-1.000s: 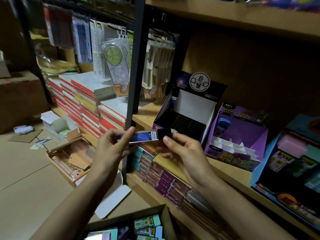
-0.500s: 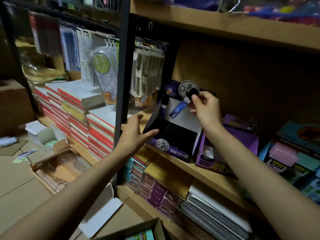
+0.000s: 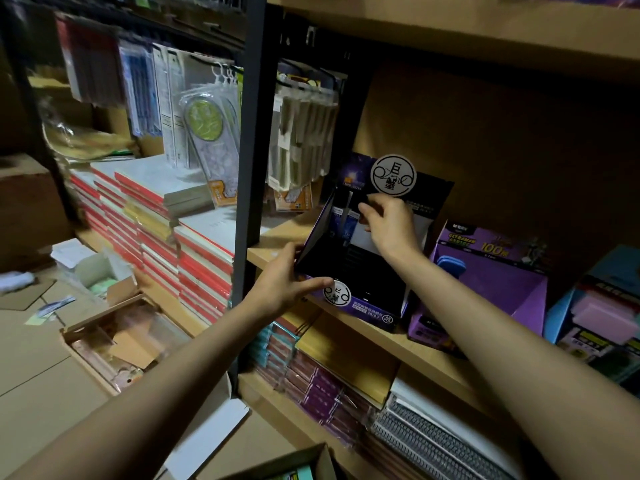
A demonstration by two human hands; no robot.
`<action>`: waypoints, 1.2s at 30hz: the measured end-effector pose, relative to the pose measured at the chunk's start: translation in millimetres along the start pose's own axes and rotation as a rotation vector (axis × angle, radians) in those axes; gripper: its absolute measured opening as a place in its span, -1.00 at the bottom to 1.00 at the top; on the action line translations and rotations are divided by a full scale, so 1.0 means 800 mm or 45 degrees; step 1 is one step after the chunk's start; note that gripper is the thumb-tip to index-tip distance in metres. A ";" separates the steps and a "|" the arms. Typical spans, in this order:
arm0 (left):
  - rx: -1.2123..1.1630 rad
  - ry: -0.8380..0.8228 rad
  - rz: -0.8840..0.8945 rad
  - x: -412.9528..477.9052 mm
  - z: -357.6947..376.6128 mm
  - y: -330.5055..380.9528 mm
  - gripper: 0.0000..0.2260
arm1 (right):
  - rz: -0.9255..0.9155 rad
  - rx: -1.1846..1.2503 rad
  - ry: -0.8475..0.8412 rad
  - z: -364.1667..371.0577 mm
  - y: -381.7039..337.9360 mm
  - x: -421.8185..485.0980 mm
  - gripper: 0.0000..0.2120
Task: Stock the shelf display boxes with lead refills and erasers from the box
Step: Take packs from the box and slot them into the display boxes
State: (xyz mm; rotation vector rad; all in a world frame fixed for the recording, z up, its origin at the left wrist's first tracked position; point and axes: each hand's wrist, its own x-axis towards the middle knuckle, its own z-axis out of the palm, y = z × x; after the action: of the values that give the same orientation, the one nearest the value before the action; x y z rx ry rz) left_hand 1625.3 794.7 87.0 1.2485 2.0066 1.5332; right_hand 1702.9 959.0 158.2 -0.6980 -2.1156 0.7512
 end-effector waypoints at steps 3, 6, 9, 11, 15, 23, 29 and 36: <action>0.006 0.002 0.000 0.001 0.001 -0.003 -0.40 | 0.107 0.012 -0.001 0.002 0.002 0.009 -0.79; 0.002 0.004 0.000 0.001 0.001 -0.002 -0.41 | 0.226 -0.041 -0.082 0.005 0.005 0.020 -0.81; 0.008 0.001 0.003 0.003 0.001 0.001 -0.42 | 0.256 -0.118 -0.145 0.009 0.001 0.029 -0.76; 0.062 -0.015 0.003 0.000 -0.002 0.005 -0.42 | 0.253 -0.198 -0.180 0.008 -0.003 0.033 -0.75; 0.270 0.014 -0.004 -0.029 -0.021 0.000 -0.43 | 0.154 -0.459 -0.264 -0.011 -0.014 0.016 -0.80; 0.212 -0.009 -0.288 -0.172 -0.025 -0.083 -0.88 | 0.022 -0.078 -0.531 -0.036 -0.039 -0.168 -0.74; 0.153 -0.172 -0.779 -0.307 0.048 -0.195 -0.74 | 0.152 -0.280 -1.007 0.013 0.037 -0.319 -0.78; 0.343 -0.277 -0.916 -0.430 0.123 -0.290 -0.55 | 0.600 -0.463 -1.335 0.083 0.188 -0.481 -0.77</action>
State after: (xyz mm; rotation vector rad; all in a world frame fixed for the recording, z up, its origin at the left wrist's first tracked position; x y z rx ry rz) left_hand 1786.0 574.7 -240.9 0.6068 2.2080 0.7752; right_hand 1897.1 779.9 -166.4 -1.1983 -3.1353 1.1660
